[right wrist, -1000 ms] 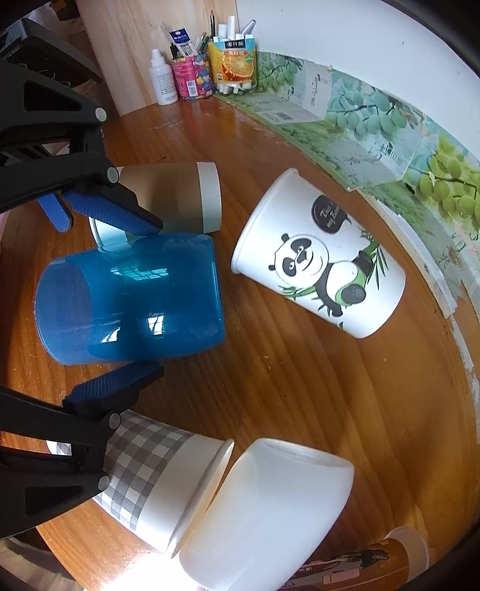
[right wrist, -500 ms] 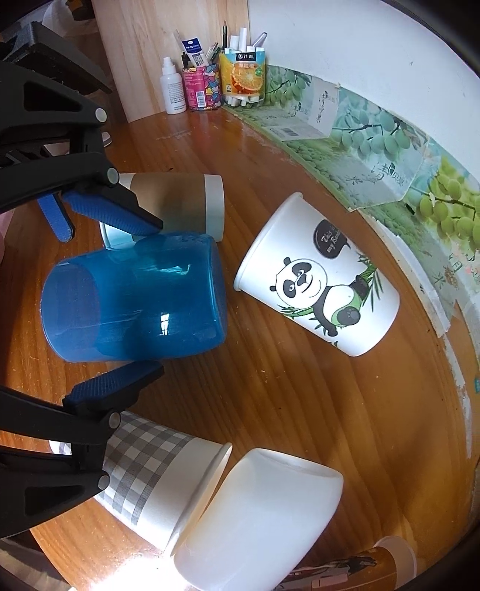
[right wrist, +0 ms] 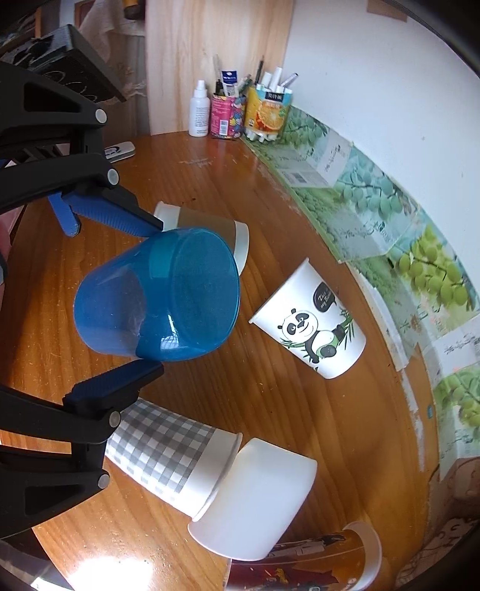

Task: Flip cup upright
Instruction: 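Lift the blue cup with the right gripper and rotate it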

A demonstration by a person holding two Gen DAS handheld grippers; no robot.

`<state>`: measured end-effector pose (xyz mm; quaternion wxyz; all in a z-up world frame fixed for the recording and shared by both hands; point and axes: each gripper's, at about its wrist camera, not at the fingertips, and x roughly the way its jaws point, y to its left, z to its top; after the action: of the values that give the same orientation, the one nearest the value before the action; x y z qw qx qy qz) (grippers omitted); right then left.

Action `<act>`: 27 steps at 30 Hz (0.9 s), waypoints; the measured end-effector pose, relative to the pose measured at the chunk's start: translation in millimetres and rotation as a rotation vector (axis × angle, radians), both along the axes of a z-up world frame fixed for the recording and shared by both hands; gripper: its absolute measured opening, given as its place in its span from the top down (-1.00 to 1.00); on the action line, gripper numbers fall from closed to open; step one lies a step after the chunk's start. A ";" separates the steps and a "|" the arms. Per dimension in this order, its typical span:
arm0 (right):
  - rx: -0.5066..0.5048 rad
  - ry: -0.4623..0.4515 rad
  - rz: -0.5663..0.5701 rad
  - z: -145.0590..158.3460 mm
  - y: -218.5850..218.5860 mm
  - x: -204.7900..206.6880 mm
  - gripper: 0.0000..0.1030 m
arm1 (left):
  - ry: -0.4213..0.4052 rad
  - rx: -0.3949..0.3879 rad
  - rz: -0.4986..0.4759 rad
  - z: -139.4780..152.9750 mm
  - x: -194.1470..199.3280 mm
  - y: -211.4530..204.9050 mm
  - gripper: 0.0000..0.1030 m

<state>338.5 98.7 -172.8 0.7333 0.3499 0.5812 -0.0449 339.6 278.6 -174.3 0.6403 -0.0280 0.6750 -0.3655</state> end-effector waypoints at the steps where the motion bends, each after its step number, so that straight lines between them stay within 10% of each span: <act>1: -0.007 -0.010 0.006 3.2 0.5 -2.7 -0.35 | -0.006 0.001 0.002 1.7 -1.7 0.5 -0.90; 13: -0.026 -0.111 -0.011 28.4 -11.2 -44.0 -0.35 | -0.104 0.024 -0.044 18.5 -15.7 -6.2 -0.90; 27: 0.179 -0.142 -0.374 10.4 -76.3 -130.4 -0.34 | -0.124 0.007 -0.134 23.8 -36.6 -33.7 -0.90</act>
<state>208.1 22.4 -162.4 0.7173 0.5177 0.4546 -0.1037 303.1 244.9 -150.4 0.6552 0.0423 0.6357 -0.4060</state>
